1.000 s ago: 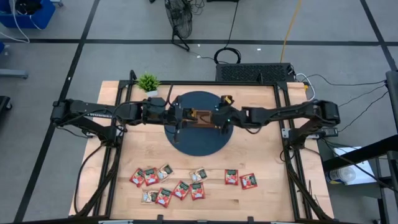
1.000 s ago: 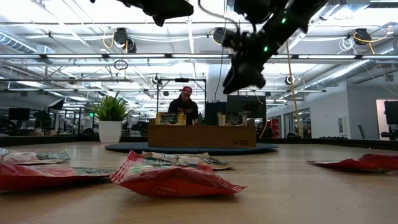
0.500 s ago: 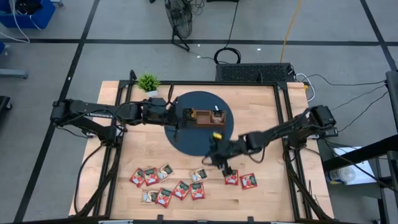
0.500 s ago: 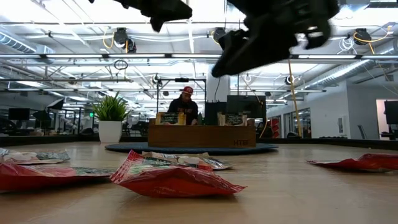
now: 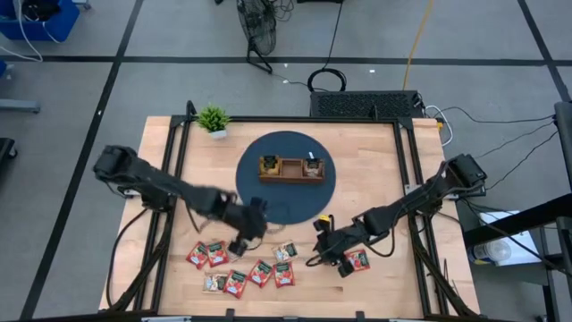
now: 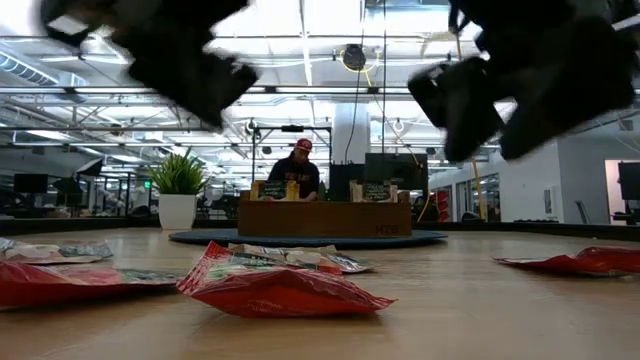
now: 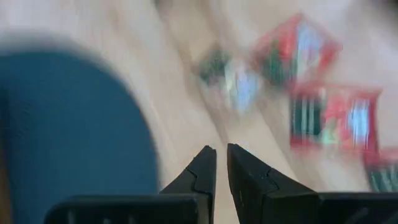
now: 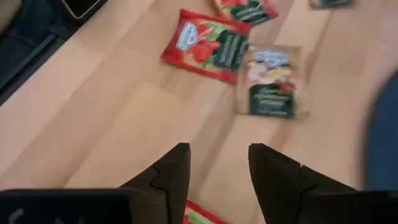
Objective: Pick & Place Tea
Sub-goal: Put the brown tea bag into the right section of the wooden organizer
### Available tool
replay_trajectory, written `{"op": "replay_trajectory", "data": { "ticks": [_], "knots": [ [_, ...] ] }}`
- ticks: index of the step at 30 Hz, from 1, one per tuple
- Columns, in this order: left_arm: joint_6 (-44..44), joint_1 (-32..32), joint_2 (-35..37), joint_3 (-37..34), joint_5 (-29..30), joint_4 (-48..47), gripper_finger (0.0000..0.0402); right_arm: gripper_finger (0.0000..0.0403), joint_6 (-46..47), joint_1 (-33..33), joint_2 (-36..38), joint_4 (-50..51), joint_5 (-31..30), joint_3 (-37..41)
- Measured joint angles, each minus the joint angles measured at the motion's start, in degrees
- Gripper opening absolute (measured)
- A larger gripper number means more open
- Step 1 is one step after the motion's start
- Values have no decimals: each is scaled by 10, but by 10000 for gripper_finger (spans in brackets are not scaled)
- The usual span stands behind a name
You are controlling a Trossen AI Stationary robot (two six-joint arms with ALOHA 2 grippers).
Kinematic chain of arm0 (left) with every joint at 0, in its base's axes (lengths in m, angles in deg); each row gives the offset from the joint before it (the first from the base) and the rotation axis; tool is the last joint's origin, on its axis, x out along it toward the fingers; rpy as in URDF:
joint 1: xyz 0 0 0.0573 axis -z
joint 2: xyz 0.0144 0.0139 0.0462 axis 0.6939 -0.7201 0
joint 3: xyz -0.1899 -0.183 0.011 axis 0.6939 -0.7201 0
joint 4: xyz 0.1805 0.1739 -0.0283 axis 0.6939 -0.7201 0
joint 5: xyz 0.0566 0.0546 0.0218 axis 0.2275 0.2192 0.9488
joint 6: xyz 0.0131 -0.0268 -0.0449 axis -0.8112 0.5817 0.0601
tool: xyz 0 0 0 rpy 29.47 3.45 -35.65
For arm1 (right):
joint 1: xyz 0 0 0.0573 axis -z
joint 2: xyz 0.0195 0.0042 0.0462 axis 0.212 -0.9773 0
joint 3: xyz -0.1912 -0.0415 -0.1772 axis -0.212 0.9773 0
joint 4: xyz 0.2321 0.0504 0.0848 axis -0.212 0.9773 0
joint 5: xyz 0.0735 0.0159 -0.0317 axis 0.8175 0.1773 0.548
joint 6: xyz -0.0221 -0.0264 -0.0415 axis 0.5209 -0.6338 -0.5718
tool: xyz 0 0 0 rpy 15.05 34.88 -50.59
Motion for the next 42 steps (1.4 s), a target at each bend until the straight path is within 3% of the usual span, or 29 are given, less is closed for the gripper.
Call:
{"op": "replay_trajectory", "data": {
  "ticks": [4, 7, 9, 13, 15, 21, 24, 34, 42],
  "knots": [
    [154, 40, -43, 5, 57, 12, 47, 143, 18, 3, 1, -15, -30, 38],
    [199, 56, -85, 24, 74, 29, 47, 144, 20, 12, 4, -14, -61, 52],
    [158, 67, -117, 34, 79, 35, 47, 142, 23, 20, 4, -21, -74, 52],
    [-5, 103, -170, 68, 94, 51, 47, 142, 43, 34, 10, -26, -72, 53],
    [-53, 120, -191, 78, 127, 50, 47, 143, 48, 35, 10, -22, -72, 53],
    [-72, 150, -224, 99, 294, 36, 47, 140, 47, 34, 10, -24, -72, 54],
    [-44, 157, -234, 104, 338, 29, 47, 140, 50, 34, 10, -24, -72, 54],
    [-67, 170, -234, 108, 343, 30, 50, 139, 65, 33, 10, -24, -72, 54],
    [-18, 172, -234, 108, 337, 6, 135, 139, 74, 33, 10, -24, -72, 54]
  ]
}}
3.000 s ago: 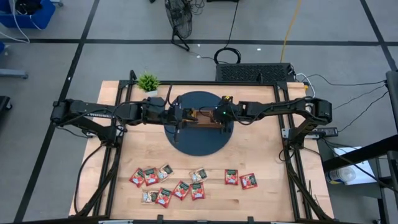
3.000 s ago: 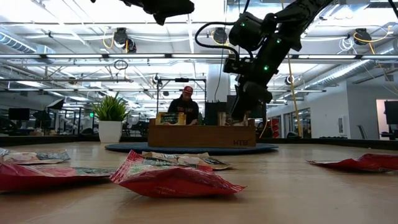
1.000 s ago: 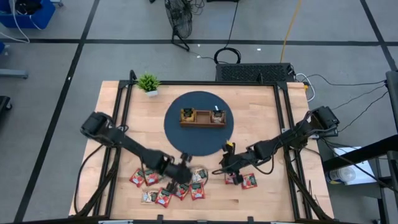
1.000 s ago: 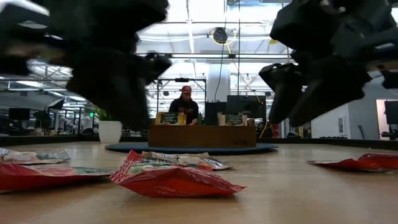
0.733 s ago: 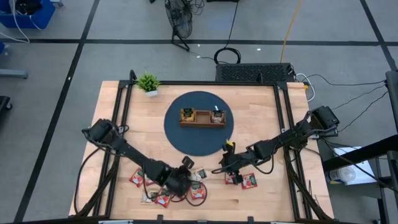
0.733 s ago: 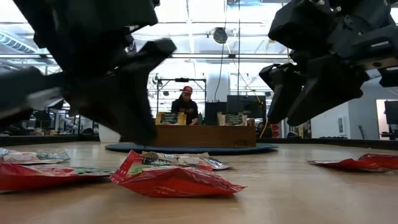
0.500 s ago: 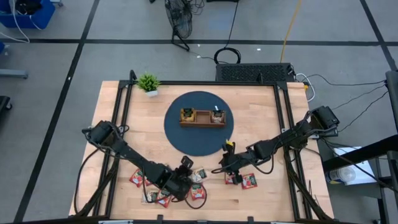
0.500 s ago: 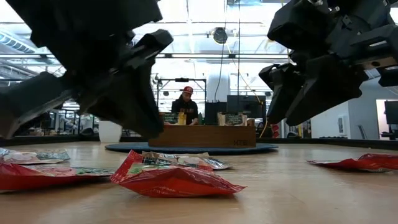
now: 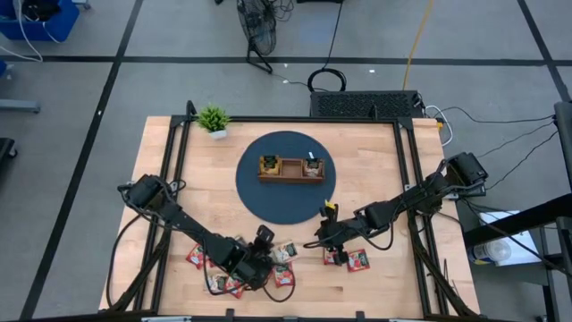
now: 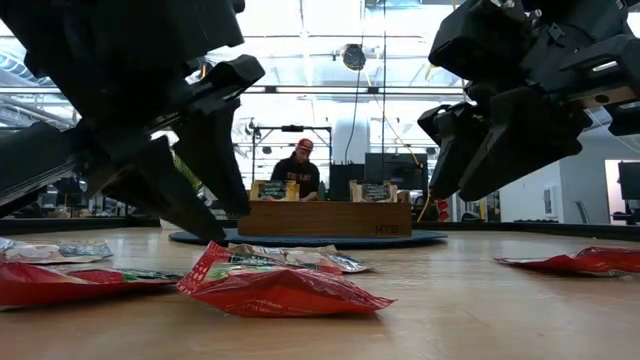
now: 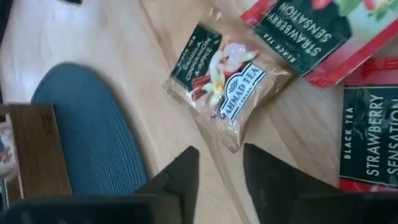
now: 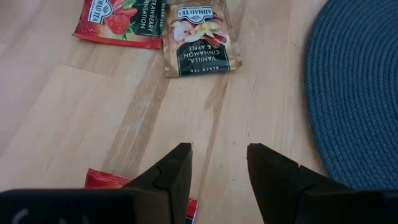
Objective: Pick & Place Tea
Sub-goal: Put the brown tea bag into the right section of the wooden organizer
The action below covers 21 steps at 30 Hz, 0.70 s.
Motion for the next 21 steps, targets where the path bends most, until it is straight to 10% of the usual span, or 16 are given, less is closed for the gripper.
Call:
{"op": "replay_trajectory", "data": {
  "ticks": [7, 21],
  "knots": [
    [-63, 13, -9, 0, -25, 6, 178, 139, 0, 0, 0, -2, 0, 0],
    [-111, -9, -52, 2, 4, 72, 144, 139, 0, 0, 0, -9, 0, -1]
  ]
}}
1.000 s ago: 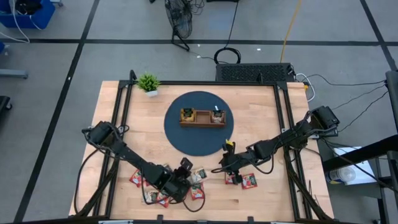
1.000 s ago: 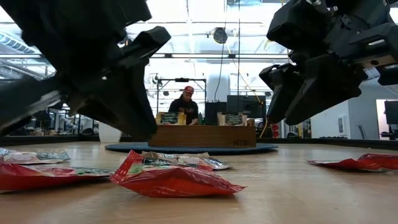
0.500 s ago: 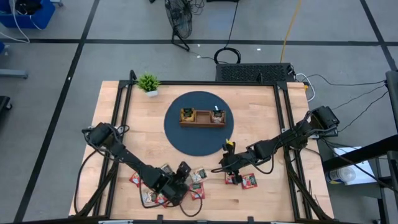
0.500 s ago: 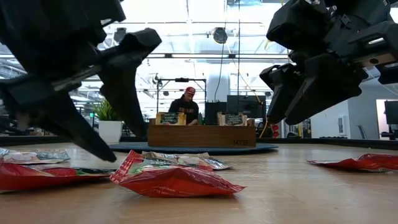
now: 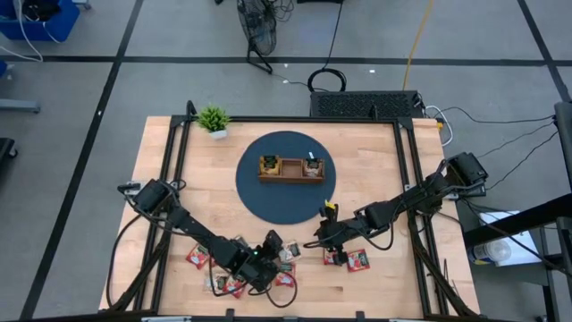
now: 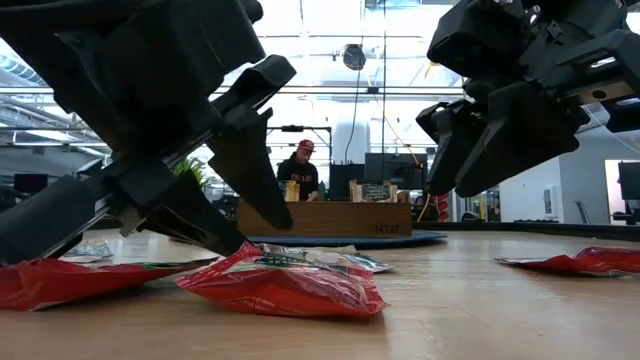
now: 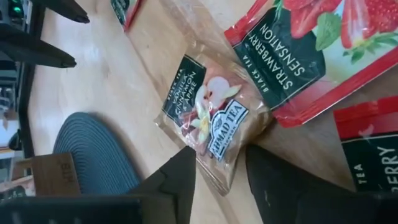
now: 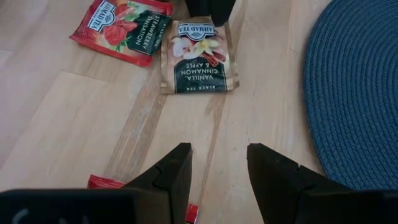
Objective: Pick & Place Tea
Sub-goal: Put the brown tea bag into the right section of the wooden organizer
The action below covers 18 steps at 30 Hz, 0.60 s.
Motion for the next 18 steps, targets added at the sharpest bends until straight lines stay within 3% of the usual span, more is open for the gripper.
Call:
{"op": "replay_trajectory", "data": {
  "ticks": [5, 10, 14, 18],
  "knots": [
    [13, -17, 0, -1, -52, -2, 101, 139, 0, 0, 0, 0, 0, 0],
    [16, -35, -2, -1, -60, 4, 13, 139, 4, 0, 0, 0, 0, 0],
    [20, -41, -2, -1, -40, 5, 5, 139, 4, 0, 0, 0, 0, 0],
    [11, -29, 19, -5, 50, -25, 3, 139, 4, 0, 0, 0, 0, 0]
  ]
}}
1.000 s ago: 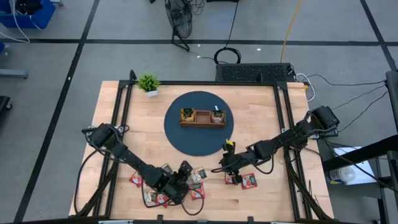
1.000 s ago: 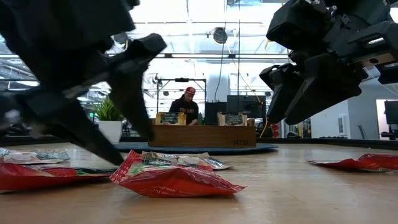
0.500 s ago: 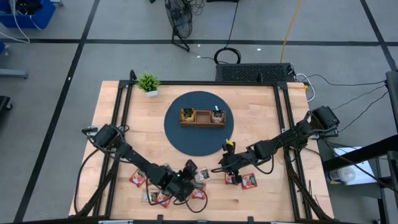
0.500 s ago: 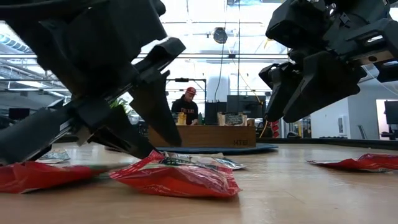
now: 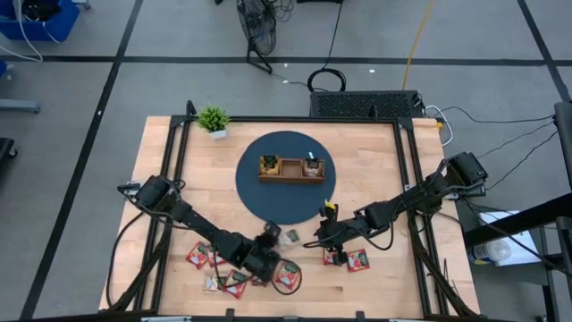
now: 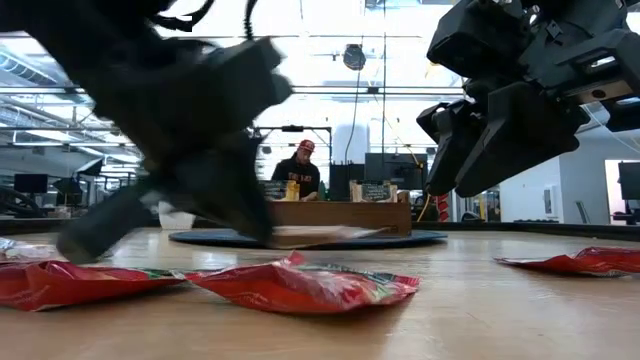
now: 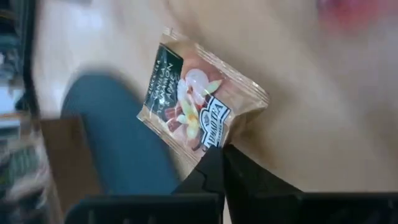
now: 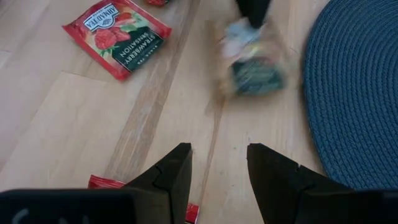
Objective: Pick & Place Tea
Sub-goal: Put the brown tea bag into the right section of the wooden organizer
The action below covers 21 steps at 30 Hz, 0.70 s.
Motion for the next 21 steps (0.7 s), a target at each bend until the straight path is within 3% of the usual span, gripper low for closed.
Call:
{"op": "replay_trajectory", "data": {
  "ticks": [4, 7, 12, 17, 21],
  "knots": [
    [-11, 29, 42, 1, 153, -11, 2, 139, 15, 1, 0, -5, -7, 0],
    [-16, 50, 57, 2, 291, -5, 2, 139, 25, 1, 0, -34, -61, 2],
    [-14, 50, 61, 2, 472, 48, 1, 139, 25, 18, -4, -275, -129, 58],
    [51, 31, 56, -1, 518, 47, 1, 139, 59, 63, -4, -542, -135, 148],
    [80, 12, 57, -1, 521, 49, 1, 139, 108, 110, -4, -637, -131, 189]
  ]
}}
